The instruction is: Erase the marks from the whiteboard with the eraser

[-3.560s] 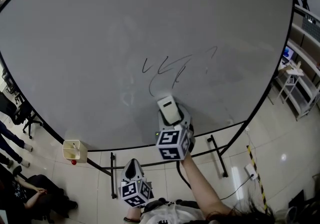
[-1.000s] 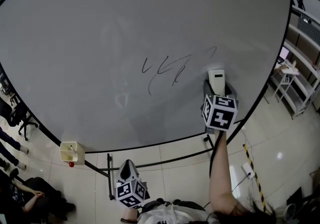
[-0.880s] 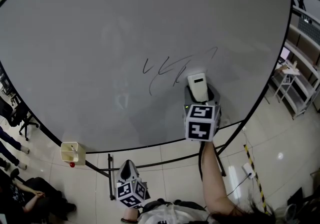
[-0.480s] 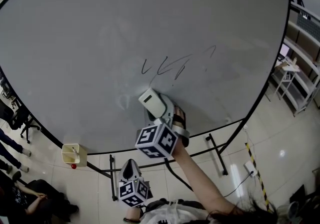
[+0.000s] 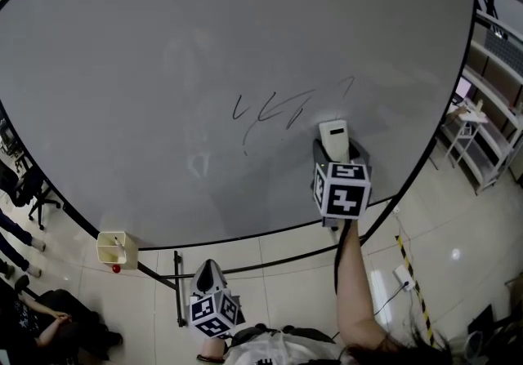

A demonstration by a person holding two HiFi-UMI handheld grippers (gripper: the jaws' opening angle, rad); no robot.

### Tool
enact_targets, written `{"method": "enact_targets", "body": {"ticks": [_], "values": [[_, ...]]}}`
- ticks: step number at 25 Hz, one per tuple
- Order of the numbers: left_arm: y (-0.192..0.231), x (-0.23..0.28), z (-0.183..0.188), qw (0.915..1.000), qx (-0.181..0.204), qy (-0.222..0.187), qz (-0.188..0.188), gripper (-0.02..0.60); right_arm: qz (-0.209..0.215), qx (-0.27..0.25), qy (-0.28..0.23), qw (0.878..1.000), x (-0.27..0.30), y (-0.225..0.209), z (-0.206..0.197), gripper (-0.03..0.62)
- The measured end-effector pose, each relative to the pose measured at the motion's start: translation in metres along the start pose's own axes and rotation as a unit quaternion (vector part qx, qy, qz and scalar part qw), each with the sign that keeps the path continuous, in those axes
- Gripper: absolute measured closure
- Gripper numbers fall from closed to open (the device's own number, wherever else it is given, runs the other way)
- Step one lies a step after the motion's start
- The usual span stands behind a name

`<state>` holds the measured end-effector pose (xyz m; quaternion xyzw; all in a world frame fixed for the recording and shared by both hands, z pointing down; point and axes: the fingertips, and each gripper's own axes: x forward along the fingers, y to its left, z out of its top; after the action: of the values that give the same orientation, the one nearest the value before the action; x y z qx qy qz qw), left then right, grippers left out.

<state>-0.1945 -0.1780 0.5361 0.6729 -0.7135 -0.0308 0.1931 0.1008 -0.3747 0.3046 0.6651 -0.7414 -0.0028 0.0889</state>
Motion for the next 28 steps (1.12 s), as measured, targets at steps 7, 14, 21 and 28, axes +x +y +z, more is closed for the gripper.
{"method": "enact_targets", "body": {"ticks": [7,14,21,28], "values": [[-0.002,0.0,0.004,0.9999,-0.007,-0.009,0.004,0.586,0.107,-0.241,0.004,0.965,-0.016,0.207,-0.023,0.316],[0.023,-0.005,0.004,0.9992,-0.019,-0.01,0.033,0.586,0.045,-0.094,0.014,0.994,0.002,0.077,-0.007,0.315],[0.019,-0.003,0.004,0.9994,-0.019,-0.01,0.028,0.586,-0.028,0.104,0.017,0.994,0.002,-0.077,0.009,0.316],[0.009,0.001,0.005,0.9996,-0.019,-0.012,0.02,0.586,0.019,-0.082,0.006,0.996,-0.007,0.067,0.035,0.319]]}}
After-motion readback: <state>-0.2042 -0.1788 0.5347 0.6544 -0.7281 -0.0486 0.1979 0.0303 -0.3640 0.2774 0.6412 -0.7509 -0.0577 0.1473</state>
